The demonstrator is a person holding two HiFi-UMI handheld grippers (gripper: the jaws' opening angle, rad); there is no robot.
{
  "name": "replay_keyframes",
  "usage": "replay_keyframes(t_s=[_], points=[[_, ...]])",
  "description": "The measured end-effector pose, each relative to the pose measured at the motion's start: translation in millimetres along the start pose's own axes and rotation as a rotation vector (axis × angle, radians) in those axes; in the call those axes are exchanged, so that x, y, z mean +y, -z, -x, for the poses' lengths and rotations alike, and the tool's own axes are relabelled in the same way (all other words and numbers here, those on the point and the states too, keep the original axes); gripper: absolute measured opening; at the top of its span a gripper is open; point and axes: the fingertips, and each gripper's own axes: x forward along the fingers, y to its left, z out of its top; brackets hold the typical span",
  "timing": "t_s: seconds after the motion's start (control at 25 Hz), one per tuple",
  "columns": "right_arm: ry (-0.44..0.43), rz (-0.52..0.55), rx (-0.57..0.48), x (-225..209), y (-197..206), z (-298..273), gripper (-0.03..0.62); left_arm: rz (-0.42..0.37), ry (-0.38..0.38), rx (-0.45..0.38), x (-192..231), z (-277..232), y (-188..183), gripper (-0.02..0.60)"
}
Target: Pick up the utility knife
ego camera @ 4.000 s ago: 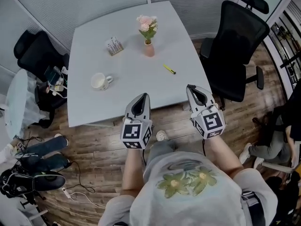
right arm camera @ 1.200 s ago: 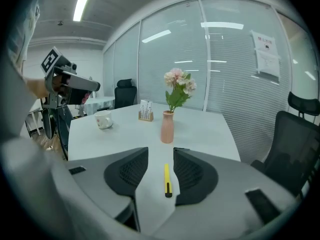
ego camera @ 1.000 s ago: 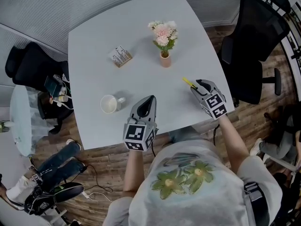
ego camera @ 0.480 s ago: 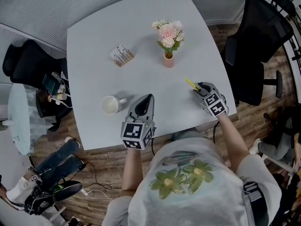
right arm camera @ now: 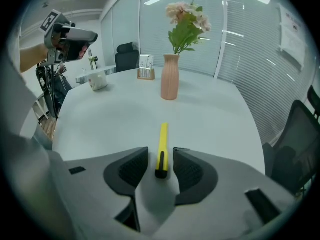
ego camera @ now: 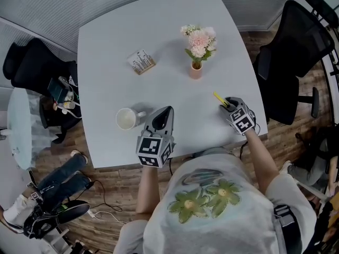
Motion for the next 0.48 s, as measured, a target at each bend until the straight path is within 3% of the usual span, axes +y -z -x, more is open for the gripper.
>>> replay_keyframes(t_s=[0.32,0.44,0.48], points=[[-0.025,-0.018,-0.002,-1.9,-0.4,-0.9,0.158,0.013,0.001,0.022,5.9,-5.3,8.0,0.002],[-0.012,-0.012,0.009,-6.7,0.1,0.5,0.072,0.015,0.003,0.023,5.6,-7.0,8.1,0.002],[-0.015,-0.009,0.009,-7.2,0.7,0.4,0.072,0.015,0.003,0.022,5.5,-7.3,8.2,0.002]])
